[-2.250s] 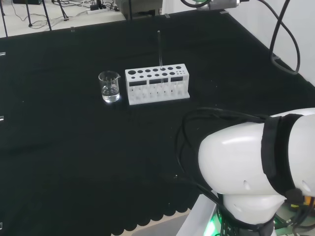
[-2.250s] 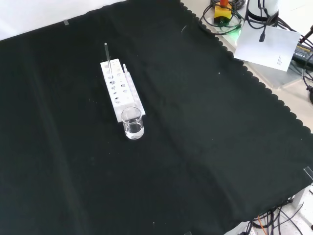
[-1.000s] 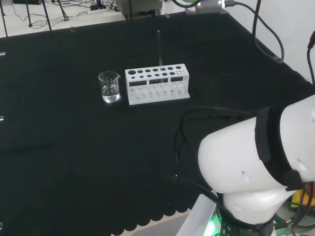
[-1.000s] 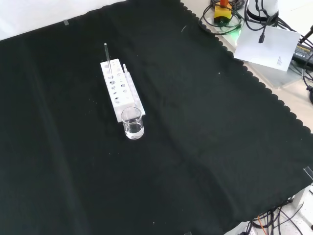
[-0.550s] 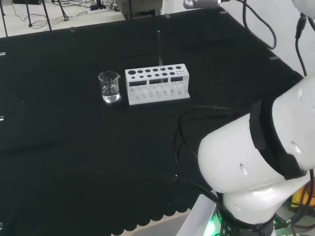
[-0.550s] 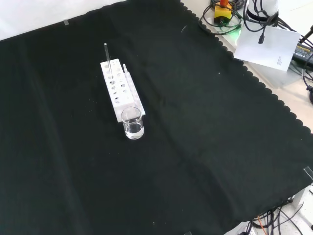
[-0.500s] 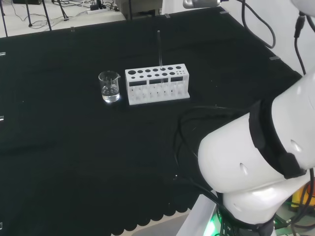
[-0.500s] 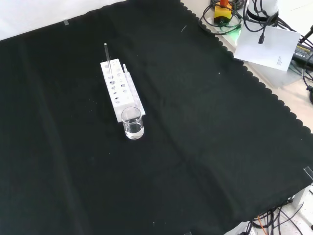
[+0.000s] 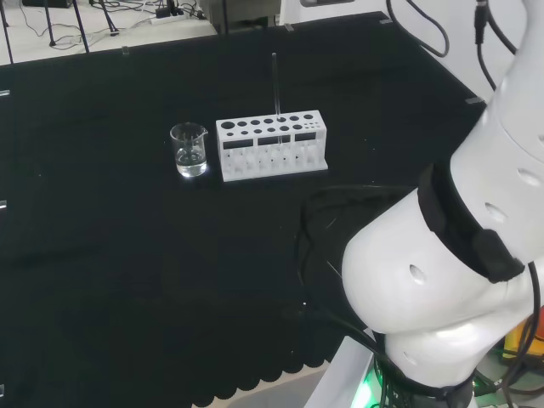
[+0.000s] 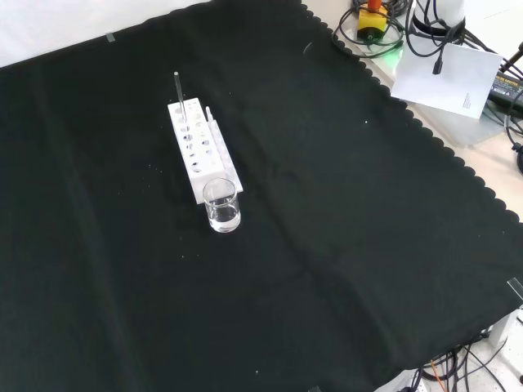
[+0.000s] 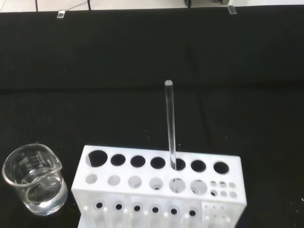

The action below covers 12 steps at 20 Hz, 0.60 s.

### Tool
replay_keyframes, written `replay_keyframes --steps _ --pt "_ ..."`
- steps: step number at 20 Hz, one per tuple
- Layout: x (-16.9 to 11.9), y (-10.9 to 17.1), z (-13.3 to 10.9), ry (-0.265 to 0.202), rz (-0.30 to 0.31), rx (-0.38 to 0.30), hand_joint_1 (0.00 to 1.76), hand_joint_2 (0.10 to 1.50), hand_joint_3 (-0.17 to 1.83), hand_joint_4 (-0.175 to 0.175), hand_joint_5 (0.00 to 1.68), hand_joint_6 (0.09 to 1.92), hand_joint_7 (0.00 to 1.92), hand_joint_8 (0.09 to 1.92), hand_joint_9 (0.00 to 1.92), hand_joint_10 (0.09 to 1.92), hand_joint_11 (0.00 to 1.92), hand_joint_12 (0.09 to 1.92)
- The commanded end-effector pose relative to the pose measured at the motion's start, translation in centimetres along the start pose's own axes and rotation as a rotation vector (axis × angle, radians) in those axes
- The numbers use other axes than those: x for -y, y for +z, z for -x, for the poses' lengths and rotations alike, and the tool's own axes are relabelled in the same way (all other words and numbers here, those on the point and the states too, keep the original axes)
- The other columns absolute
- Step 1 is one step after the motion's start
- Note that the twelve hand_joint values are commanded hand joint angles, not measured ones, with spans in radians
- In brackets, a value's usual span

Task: Take the glass rod from the white test tube rack.

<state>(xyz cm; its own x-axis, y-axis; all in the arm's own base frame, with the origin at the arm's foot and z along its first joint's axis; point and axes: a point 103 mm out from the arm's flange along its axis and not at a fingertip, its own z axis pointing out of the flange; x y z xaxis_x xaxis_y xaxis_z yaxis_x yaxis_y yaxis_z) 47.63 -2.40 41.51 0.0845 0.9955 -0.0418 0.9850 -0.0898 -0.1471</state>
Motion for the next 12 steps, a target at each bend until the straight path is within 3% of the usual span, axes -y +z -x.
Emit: replay_keyframes --steps 1,7,9,10,12 --pt "-3.4 1.2 -0.2 -0.033 -0.013 0.028 0.62 1.26 -0.17 -0.175 0.07 0.09 0.00 0.31 0.00 0.43 0.00 0.55" --pt "-5.4 2.9 -0.4 -0.038 -0.034 0.010 0.62 1.26 -0.17 -0.175 0.07 0.09 0.00 0.32 0.00 0.44 0.00 0.56" --pt "-6.0 3.3 -0.3 -0.046 -0.037 -0.025 0.62 1.26 -0.17 -0.175 0.07 0.09 0.00 0.33 0.00 0.45 0.00 0.56" --pt "-6.3 3.5 -0.4 0.009 -0.052 -0.010 0.62 1.26 -0.17 -0.175 0.07 0.09 0.00 0.33 0.00 0.45 0.00 0.56" --pt "-7.1 4.2 -0.7 0.004 -0.070 0.007 0.62 1.26 -0.17 -0.175 0.07 0.09 0.00 0.33 0.00 0.45 0.00 0.56"
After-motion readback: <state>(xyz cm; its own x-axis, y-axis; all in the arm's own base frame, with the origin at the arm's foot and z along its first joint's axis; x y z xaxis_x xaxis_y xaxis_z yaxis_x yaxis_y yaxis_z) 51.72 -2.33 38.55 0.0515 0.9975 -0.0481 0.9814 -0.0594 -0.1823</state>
